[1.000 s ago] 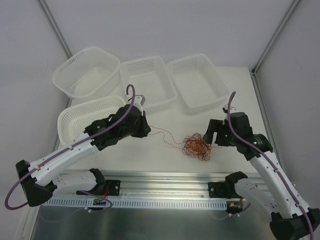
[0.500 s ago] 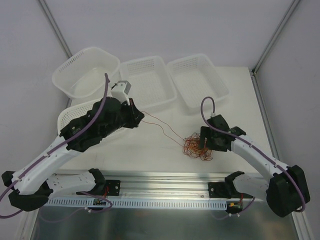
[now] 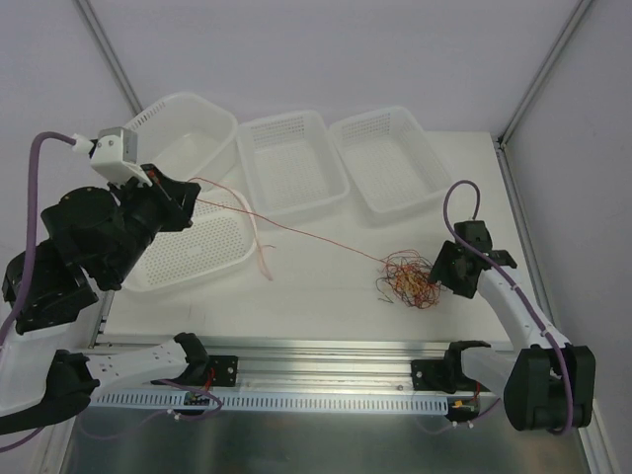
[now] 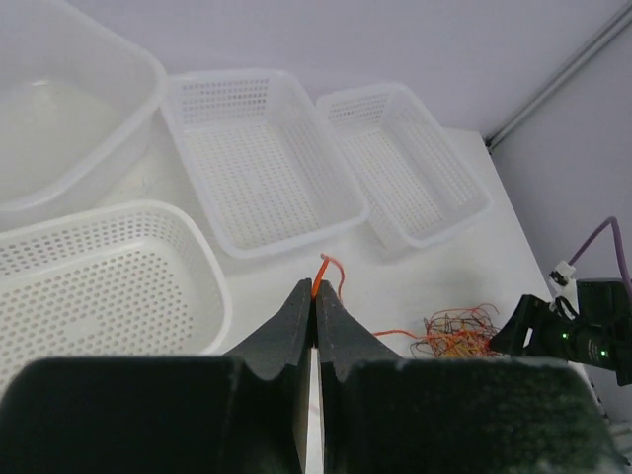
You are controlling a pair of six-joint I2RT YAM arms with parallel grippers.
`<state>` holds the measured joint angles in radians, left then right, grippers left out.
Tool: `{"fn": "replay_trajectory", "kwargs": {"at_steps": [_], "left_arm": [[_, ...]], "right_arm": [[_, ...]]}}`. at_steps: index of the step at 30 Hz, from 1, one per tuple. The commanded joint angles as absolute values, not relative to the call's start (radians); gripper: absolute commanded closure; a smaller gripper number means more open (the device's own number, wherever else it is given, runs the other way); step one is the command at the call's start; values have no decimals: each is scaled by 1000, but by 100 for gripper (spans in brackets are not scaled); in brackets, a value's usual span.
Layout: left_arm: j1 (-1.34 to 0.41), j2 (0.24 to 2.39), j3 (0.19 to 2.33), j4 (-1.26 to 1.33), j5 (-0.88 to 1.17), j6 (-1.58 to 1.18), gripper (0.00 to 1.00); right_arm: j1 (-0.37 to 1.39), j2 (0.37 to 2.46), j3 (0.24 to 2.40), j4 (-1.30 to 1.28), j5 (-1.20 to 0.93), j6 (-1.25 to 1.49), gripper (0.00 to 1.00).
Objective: Untangle the cables
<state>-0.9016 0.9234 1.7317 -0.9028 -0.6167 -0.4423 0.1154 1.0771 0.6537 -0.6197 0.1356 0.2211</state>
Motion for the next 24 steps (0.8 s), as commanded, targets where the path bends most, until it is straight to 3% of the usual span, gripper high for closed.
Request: {"fn": "replay_trajectory", "kwargs": {"at_steps": [1, 9, 11, 18, 24], "left_arm": [[-893, 920, 1798, -957, -718, -371, 100], [-893, 965, 1802, -963, -647, -353, 100], [-894, 988, 1809, -962, -615, -360, 100], [-893, 1094, 1880, -956, -447, -356, 100], [-893, 1170, 1982, -956, -425, -327, 100]], "right_arm": [[46, 1068, 713, -660, 144, 198, 37], [-35, 1012, 807, -728, 124, 173, 37], [-32, 1003, 848, -742, 97, 157, 32], [64, 868, 922, -798, 9, 107, 24], [120, 758, 937, -808, -130, 83, 20]]}}
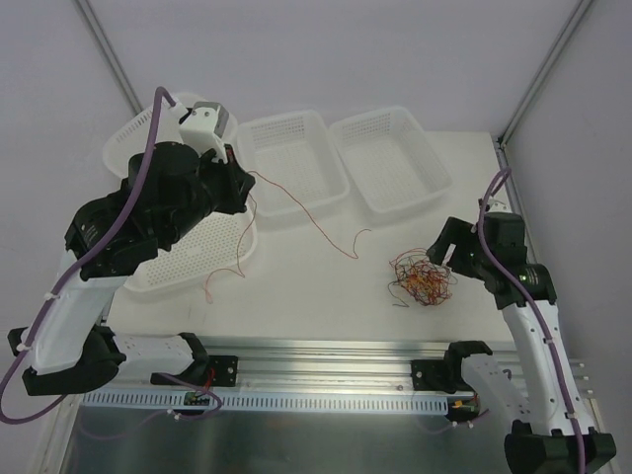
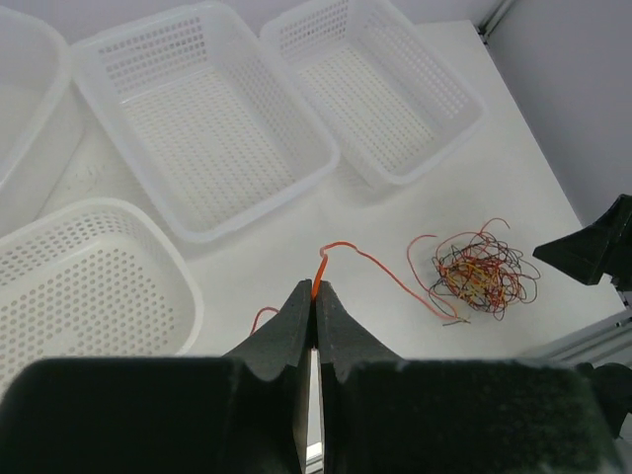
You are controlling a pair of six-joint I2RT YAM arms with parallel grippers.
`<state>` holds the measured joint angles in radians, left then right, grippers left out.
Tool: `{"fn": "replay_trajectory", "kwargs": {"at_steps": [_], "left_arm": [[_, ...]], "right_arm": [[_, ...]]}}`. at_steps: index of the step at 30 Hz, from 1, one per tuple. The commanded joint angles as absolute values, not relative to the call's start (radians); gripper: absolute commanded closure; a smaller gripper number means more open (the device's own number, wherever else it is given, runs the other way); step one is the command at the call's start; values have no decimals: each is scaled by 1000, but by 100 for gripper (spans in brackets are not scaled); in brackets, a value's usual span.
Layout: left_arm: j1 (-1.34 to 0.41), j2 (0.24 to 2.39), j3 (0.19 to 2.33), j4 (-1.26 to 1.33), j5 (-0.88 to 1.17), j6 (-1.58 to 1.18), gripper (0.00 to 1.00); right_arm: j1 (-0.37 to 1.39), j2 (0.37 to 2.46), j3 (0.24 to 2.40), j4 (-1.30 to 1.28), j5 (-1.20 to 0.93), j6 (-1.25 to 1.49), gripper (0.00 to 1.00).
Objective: Untangle the cables
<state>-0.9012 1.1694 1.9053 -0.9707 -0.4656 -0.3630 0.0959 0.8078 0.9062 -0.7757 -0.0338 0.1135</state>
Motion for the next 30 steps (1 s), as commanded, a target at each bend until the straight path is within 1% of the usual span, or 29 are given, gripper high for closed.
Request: {"fn": "replay_trajectory", "kwargs": {"at_steps": [1, 6, 7, 9, 11, 12, 16, 20, 22, 30], "left_arm": [[-894, 1187, 1993, -956, -422, -324, 100], [-893, 1236, 2065, -956, -422, -311, 100], [-891, 1250, 2074, -953, -431, -308, 100], [-890, 1261, 2100, -948, -442, -299, 100], [-882, 1272, 2112, -927, -452, -291, 100], [-877, 1279, 2121, -917, -451, -285, 100], [-856, 1287, 2134, -850, -446, -265, 100], [-772, 1313, 2169, -799, -390, -267, 100], [-738, 1321, 2184, -778, -332, -271, 100], [-667, 1388, 2344, -741, -281, -218, 100]], "right_arm": [[127, 746, 934, -807, -147, 80, 18], [143, 643, 893, -816, -256, 66, 7], [144, 626, 888, -821, -265, 63, 4], [144, 579, 879, -834, -296, 58, 1], [143, 551, 871, -850, -324, 57, 0], [144, 526, 871, -857, -346, 51, 3], [144, 467, 870, -890, -377, 34, 3], [144, 431, 867, -913, -397, 20, 3], [144, 426, 865, -919, -406, 20, 3], [146, 446, 859, -910, -431, 15, 3]]}}
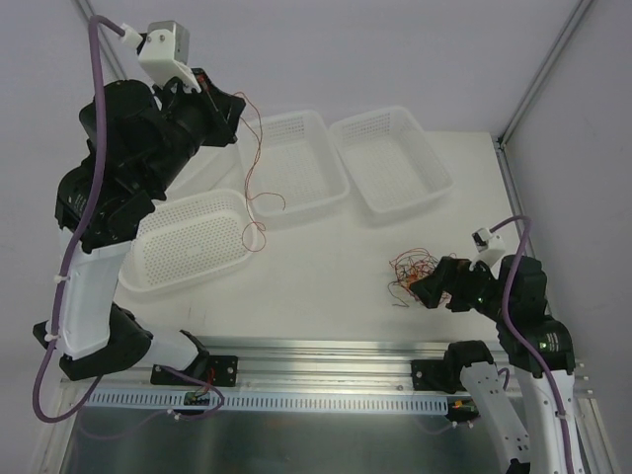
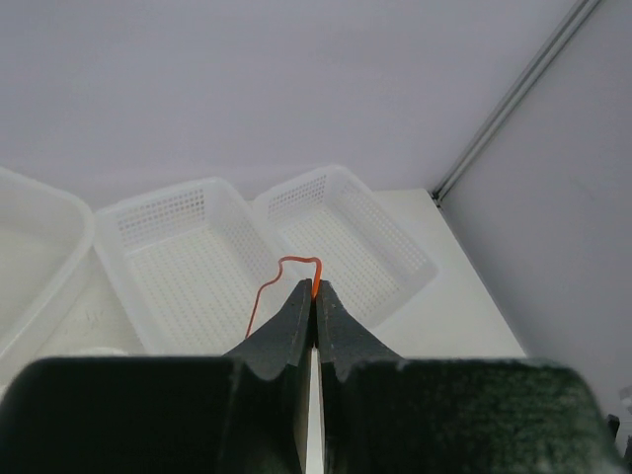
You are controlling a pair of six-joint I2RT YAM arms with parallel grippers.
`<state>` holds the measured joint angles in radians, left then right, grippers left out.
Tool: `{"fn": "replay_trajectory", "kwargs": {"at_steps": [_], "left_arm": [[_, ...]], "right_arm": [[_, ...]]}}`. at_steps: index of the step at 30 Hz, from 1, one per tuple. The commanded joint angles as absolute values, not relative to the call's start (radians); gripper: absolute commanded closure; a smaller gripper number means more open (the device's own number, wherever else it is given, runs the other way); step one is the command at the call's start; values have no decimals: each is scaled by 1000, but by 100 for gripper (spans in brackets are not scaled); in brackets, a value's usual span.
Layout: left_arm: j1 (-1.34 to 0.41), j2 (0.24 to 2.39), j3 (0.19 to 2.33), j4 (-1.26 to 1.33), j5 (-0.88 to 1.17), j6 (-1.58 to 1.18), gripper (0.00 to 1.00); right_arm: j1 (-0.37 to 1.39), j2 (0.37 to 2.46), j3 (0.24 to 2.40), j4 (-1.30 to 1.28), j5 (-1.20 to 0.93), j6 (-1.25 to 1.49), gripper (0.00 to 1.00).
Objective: Untangle the cables
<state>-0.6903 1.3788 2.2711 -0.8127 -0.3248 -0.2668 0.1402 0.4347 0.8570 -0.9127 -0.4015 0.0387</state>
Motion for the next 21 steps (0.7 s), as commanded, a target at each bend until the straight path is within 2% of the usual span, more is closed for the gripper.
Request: {"fn": "replay_trajectory", "kwargs": {"at_steps": [1, 12, 21], "left_arm": [[-664, 1390, 2353, -733, -299, -207, 100], [-509, 1353, 2341, -690, -451, -54, 100], [-353, 1237, 2056, -684, -460, -78, 100]], "right_arm": [[147, 449, 862, -908, -433, 14, 3], [153, 514, 882, -893, -445, 5, 3], [153, 535, 881, -887, -445, 5, 3]]}}
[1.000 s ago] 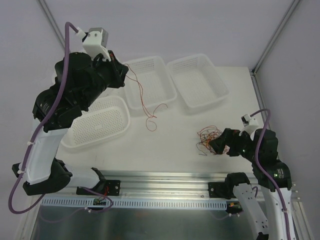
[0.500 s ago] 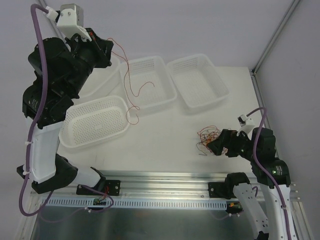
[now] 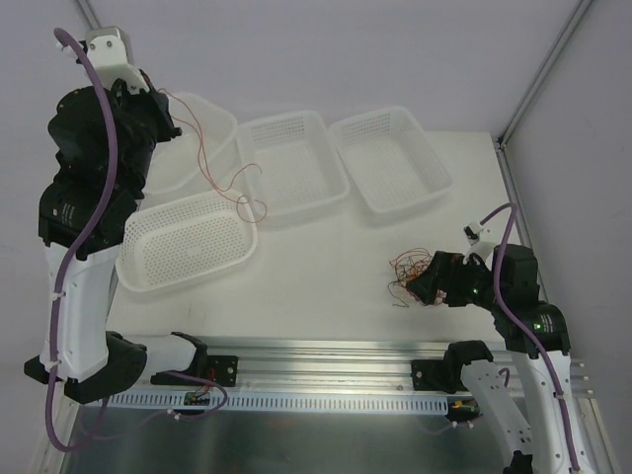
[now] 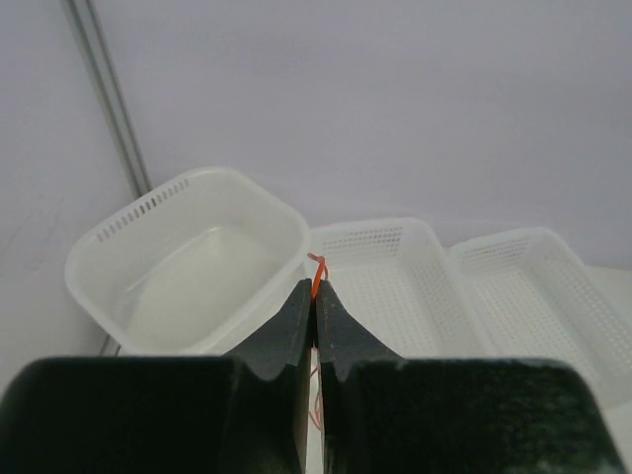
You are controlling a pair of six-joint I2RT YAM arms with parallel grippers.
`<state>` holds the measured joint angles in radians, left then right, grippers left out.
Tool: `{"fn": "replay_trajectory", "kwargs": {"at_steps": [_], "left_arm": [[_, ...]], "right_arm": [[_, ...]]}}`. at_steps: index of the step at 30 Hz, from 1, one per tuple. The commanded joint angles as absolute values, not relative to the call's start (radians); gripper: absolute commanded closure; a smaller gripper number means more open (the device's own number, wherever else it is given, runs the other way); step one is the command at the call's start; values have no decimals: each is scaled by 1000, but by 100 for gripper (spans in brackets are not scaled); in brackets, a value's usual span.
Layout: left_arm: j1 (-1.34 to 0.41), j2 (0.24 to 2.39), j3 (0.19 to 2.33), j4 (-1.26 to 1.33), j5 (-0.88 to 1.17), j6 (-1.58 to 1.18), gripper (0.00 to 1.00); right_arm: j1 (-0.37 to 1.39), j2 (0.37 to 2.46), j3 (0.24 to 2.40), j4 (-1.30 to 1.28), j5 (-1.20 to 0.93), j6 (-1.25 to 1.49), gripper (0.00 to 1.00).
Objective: Untangle the cables
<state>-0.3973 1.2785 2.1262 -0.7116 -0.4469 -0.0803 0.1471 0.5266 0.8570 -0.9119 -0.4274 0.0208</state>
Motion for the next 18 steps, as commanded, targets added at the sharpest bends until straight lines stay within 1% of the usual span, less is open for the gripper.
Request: {"fn": "replay_trajectory", "kwargs": {"at_steps": [1, 4, 11, 13, 14, 16, 18], "left_arm": [[-341, 1224, 2002, -683, -453, -84, 100], [-285, 1172, 1919, -684, -446, -109, 100], [-149, 1042, 1537, -670, -405, -202, 100], [-105, 1031, 1411, -646, -371, -216, 100], [-54, 1031, 1373, -637, -358, -230, 100], [-8, 1035, 1284, -621, -302, -247, 100], [54, 1043, 1240, -618, -261, -276, 100]], "right_arm": [[153, 537, 881, -887, -445, 5, 3], [152, 538, 874, -884, -445, 5, 3], [152, 538, 858, -873, -436, 9, 3], [153, 540, 854, -870, -434, 11, 3], [152, 540, 851, -871, -431, 11, 3], [153, 541, 848, -873, -425, 14, 3], [153, 540, 844, -873, -413, 17, 3]]}}
